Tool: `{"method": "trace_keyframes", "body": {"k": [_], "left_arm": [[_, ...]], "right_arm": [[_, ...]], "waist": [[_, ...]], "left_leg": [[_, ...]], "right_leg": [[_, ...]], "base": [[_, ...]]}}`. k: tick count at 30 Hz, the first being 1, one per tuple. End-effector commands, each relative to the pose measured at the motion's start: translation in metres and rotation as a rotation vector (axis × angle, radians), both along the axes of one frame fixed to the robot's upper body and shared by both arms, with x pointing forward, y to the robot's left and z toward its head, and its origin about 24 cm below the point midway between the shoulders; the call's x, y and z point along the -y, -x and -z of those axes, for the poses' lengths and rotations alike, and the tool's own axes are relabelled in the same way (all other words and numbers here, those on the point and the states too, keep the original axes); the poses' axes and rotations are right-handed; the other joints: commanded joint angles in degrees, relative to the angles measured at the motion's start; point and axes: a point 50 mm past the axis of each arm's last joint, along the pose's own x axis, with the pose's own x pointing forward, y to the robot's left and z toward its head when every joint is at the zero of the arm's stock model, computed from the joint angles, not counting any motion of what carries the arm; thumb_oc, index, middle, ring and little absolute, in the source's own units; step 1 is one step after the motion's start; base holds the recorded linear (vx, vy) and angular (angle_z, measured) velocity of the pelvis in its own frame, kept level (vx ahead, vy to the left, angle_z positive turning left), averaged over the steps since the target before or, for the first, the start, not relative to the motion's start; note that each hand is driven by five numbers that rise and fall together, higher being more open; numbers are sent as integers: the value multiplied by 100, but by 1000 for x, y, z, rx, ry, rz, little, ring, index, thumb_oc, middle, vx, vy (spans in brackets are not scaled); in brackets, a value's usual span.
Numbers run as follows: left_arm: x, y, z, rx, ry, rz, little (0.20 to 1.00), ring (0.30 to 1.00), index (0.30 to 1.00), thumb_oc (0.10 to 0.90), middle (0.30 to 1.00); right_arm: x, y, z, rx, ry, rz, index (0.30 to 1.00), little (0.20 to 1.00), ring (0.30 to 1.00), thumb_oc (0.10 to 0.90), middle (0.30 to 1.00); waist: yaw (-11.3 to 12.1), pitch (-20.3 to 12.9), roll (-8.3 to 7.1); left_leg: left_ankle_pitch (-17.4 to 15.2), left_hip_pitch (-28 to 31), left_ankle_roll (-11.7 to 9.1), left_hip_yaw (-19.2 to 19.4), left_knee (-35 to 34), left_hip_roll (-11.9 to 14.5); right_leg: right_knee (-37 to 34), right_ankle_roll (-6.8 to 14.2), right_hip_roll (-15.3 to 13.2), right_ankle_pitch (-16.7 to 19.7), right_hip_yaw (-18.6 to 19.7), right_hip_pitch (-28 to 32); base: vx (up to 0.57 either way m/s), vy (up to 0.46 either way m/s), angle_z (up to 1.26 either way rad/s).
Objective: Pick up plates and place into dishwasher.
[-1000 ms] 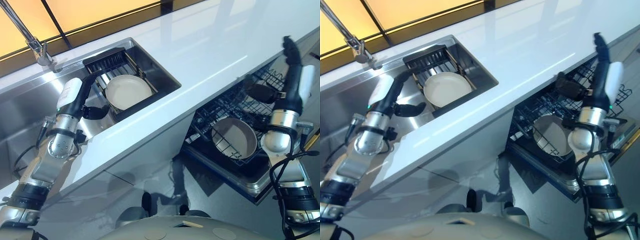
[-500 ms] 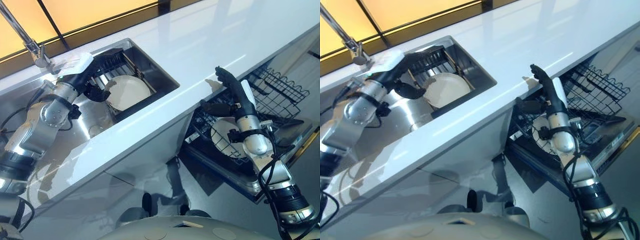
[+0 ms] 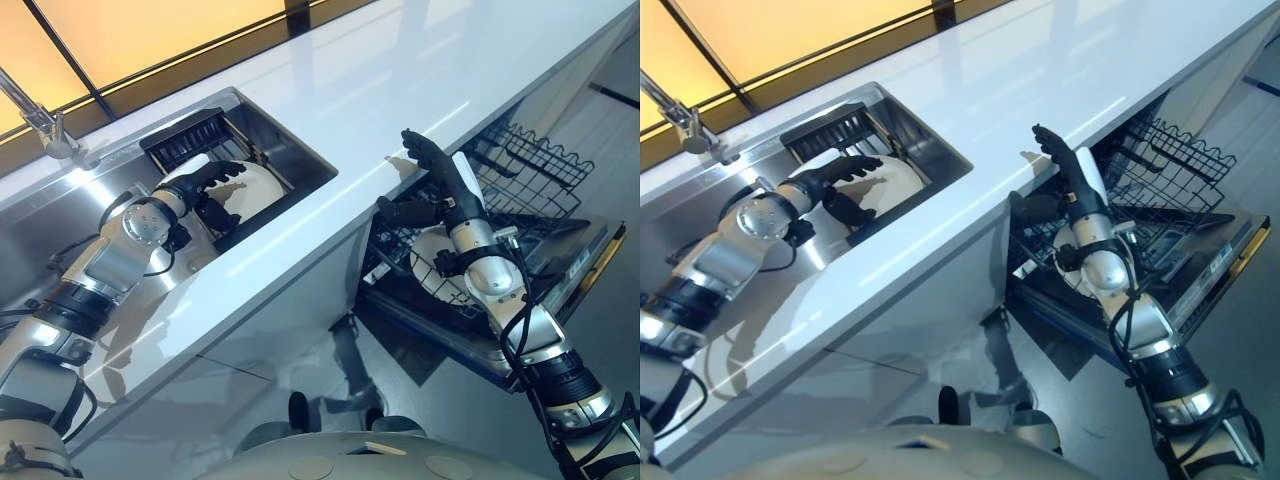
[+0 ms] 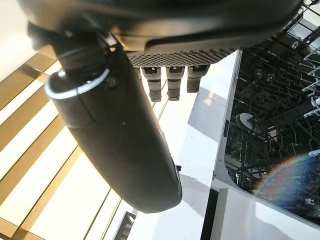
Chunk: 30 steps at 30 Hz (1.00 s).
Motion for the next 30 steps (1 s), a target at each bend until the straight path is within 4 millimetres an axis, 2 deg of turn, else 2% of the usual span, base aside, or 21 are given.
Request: {"method": "trace_keyframes", "body": {"k": [1, 11, 17, 22, 24, 30], "left_arm": [[-13, -23, -63, 272, -73, -130, 900, 900, 900, 800, 900], [-37, -26, -98, 469, -155, -302, 900, 900, 900, 800, 900], [-50, -20, -115, 570, -84, -332, 900, 900, 900, 800, 900], [-59, -13, -116, 551, -5, -345, 900, 900, 900, 800, 900], [-61, -10, -109, 530, 39, -353, 900, 900, 900, 800, 900], [-59, -7, -102, 543, 115, -366, 900, 900, 900, 800, 900]], "right_arm": [[-19, 2, -28, 102, -11, -102, 900, 900, 900, 800, 900], [-13, 2, -20, 66, -29, -70, 900, 900, 900, 800, 900], [-6, 6, -9, 25, -32, -38, 900, 900, 900, 800, 900], [-1, 10, -4, 2, -41, -27, 900, 900, 900, 800, 900], [-2, 13, -2, -9, -46, -25, 900, 900, 900, 800, 900], [-4, 17, 2, -41, -51, -41, 900, 900, 900, 800, 900]], "waist": [[108, -365, 53], [4, -346, 89], [-19, -343, 116], [5, -330, 135], [12, -317, 140], [10, -264, 148]], "left_leg": [[-566, 228, 202, 195, 59, -360], [-581, 195, 213, 294, 83, -383], [-616, 179, 226, 371, 110, -399], [-616, 175, 227, 375, 114, -398], [-610, 180, 239, 351, 107, -410], [-603, 131, 267, 318, 132, -451]], "right_leg": [[517, 278, 107, 435, 91, -780], [585, 304, 41, 454, 150, -884], [591, 344, -10, 468, 197, -929], [588, 370, -36, 484, 192, -941], [607, 386, -43, 498, 193, -962], [694, 404, -85, 501, 208, -1057]], "base": [[79, 24, -8], [69, 46, -5], [45, 39, -6], [19, 33, -3], [42, 34, 0], [30, 36, -1]]}}
